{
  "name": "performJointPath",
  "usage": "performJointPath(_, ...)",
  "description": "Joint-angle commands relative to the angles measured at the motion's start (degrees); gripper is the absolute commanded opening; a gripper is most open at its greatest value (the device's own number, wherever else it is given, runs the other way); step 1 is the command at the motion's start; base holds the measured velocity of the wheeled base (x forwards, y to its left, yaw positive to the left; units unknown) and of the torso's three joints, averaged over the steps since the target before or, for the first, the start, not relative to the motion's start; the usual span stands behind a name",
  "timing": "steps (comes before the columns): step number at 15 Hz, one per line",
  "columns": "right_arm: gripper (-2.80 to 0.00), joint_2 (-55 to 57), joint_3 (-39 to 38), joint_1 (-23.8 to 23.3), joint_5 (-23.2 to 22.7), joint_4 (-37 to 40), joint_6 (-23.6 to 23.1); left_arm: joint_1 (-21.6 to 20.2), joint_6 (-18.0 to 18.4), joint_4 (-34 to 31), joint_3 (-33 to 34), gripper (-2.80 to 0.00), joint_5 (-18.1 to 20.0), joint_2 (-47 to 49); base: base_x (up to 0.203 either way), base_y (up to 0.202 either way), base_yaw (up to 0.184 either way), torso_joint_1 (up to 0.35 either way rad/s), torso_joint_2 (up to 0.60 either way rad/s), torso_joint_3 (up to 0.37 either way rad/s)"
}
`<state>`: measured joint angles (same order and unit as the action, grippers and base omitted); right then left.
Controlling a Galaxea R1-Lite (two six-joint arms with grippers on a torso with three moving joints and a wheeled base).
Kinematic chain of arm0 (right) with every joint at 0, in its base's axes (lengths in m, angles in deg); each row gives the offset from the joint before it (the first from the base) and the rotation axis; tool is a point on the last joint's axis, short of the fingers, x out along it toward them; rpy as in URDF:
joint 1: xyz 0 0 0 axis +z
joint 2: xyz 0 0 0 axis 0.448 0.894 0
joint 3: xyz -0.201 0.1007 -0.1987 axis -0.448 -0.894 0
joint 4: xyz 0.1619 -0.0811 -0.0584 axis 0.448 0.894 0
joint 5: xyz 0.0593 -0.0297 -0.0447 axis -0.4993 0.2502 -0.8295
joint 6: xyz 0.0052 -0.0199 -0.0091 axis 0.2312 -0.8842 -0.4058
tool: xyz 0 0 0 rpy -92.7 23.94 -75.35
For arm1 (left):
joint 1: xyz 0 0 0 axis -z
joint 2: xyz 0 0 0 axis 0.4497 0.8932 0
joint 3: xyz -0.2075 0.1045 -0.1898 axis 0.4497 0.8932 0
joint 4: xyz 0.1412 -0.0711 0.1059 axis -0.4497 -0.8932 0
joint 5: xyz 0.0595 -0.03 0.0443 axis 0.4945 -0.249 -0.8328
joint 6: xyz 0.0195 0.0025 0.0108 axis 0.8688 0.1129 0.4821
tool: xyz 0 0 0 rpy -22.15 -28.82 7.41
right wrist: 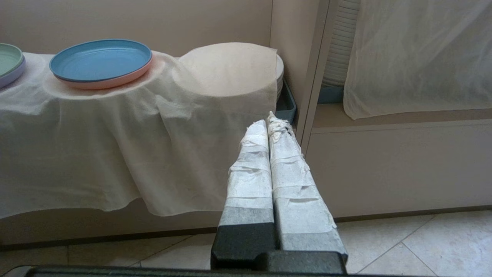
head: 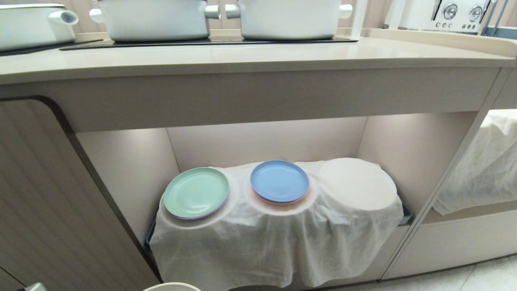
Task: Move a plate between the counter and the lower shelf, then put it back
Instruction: Put the plate in the cupboard
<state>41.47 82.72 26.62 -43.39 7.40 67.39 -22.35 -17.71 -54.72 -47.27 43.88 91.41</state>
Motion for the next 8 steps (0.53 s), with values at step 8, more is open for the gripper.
performJointPath(8, -2.80, 0.00, 0.00, 0.00, 0.00, -0.01, -0.04, 0.02, -0.03, -0.18, -0.26, -2.80, 0.07, -0.12, -0.001, -0.022, -0.002, 0.000, 0.00, 0.000)
